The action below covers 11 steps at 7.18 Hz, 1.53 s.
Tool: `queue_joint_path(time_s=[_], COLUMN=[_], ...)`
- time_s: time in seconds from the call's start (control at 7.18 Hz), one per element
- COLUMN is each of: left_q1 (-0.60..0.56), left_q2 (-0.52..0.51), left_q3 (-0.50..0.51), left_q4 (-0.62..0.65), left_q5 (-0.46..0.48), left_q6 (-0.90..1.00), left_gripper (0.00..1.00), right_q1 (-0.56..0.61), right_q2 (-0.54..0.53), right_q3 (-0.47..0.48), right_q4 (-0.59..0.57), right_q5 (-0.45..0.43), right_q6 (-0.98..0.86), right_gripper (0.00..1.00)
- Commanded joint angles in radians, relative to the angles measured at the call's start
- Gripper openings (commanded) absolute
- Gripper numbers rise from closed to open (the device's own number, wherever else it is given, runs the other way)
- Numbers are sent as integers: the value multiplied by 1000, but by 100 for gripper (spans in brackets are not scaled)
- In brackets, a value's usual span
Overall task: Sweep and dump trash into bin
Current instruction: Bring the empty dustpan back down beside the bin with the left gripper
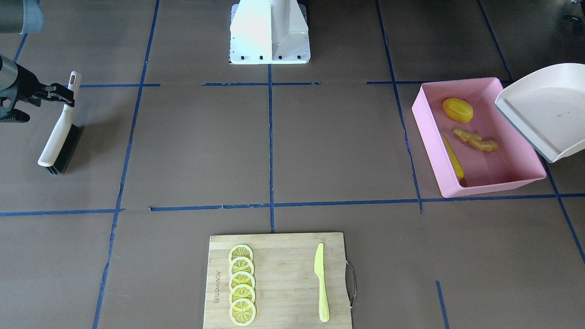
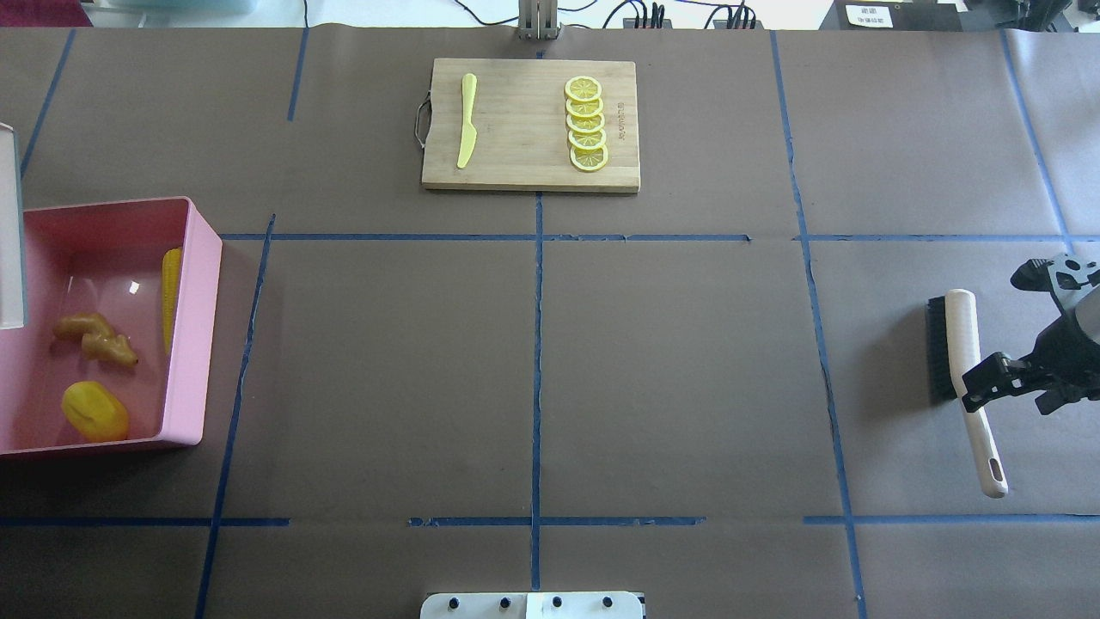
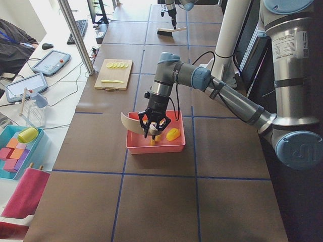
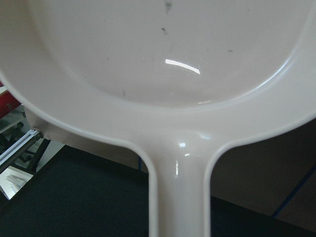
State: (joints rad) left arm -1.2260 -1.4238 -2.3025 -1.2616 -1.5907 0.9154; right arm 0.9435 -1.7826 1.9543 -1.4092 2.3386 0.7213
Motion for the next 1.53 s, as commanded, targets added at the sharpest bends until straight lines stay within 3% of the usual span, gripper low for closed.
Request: queue_joint_path(time_s=[0.0,0.28,0.56,0.84,1.25,1.39], left_q1=[0,55,219,378,563,577], left_q2=[-79,-157,-251,-292,-527,-538], left_q3=[3,-2,5,53,263,281], left_q4=[2,1,2,1,27,22], left_q5=[-192,-334,-345,-338,-333,-333], left_q6=[-109,-275,-412,-405,-403,-400], left_gripper=[0,2,6,8,8,6], right_q1=[127,219,259,274,302,302], right_q2=[0,66,89,94,114,118], right_q3=[34,22,22,14,-21,-21], right_q4=[6,-1,4,6,4,4], right_q5=[11,-1,-11,-57,-53,-54], right_q6=[0,4,3,-11,-121,-122], right_gripper=[100,100,100,100,100,100])
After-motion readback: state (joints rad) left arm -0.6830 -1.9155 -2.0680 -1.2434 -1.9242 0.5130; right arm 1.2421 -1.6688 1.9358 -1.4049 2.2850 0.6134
